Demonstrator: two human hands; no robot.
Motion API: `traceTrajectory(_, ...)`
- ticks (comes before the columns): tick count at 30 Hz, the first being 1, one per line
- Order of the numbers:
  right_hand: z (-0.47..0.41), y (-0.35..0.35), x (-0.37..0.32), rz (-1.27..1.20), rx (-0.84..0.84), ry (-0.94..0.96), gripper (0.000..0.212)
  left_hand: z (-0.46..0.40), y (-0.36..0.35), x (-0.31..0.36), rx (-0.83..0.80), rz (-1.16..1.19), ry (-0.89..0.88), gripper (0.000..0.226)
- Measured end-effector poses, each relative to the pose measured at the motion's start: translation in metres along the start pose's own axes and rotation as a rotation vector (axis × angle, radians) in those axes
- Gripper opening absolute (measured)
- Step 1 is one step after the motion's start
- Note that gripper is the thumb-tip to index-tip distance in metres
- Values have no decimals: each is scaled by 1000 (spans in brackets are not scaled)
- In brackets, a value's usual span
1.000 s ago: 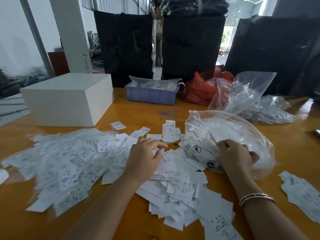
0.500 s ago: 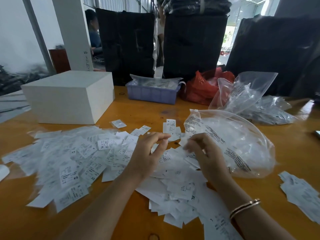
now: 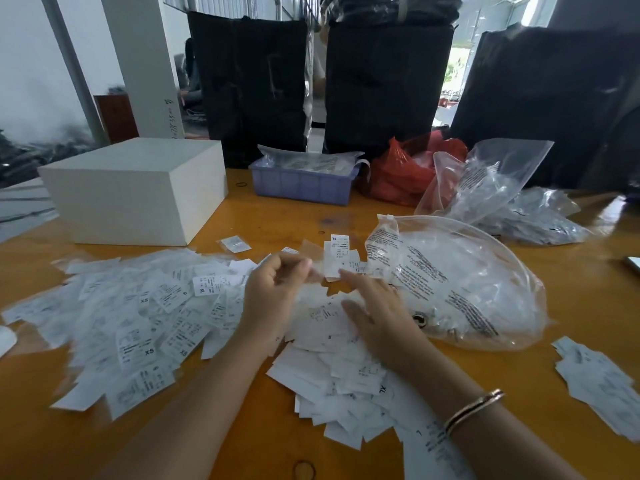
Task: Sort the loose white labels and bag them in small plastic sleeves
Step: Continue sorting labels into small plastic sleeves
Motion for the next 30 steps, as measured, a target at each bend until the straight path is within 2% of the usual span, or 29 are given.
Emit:
traceTrajectory(1, 0, -7, -1, 161, -57, 57, 50, -1, 4, -2, 44, 24, 35, 5)
traceTrajectory(3, -2, -16, 0, 284, -114, 121, 54, -2, 8, -7, 104, 40, 88, 4)
traceTrajectory(7, -6, -20, 1, 312, -146, 121, 45, -2, 8, -13, 155, 24, 136, 7)
traceTrajectory(10, -6, -19, -4, 403, -101, 178, 41, -1, 7, -12, 160, -6, 148, 7)
traceTrajectory(16, -4, -8, -11, 377, -31, 226, 30, -1, 5, -5, 84, 18, 103, 13)
traceTrajectory(18, -3, 4, -8, 164, 93, 142, 21, -1, 4, -4, 68, 63, 107, 13)
traceTrajectory(21, -1, 27, 12, -451, 327, -118, 9, -1, 1, -3, 25, 120, 100, 10)
traceTrajectory(23, 1, 32, 21, -755, 375, -200, 5, 0, -4, -1, -25, 130, 82, 11)
traceTrajectory(26, 1, 34, 25, -995, 395, -214, 8, 1, -12, 0, -89, 77, 43, 13)
traceTrajectory(30, 1, 33, 26, -1104, 394, -187, 19, 4, -17, 3, -140, 6, -23, 11)
Point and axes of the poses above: each hand's wrist, its own z-axis away from the middle knuckle, its own y-axis out of the back of the hand, x = y × z, the point moved 6 cm from there along -z, towards the middle knuckle, and after that the axes turned 11 degrees about -z, right-handed, at the moved point
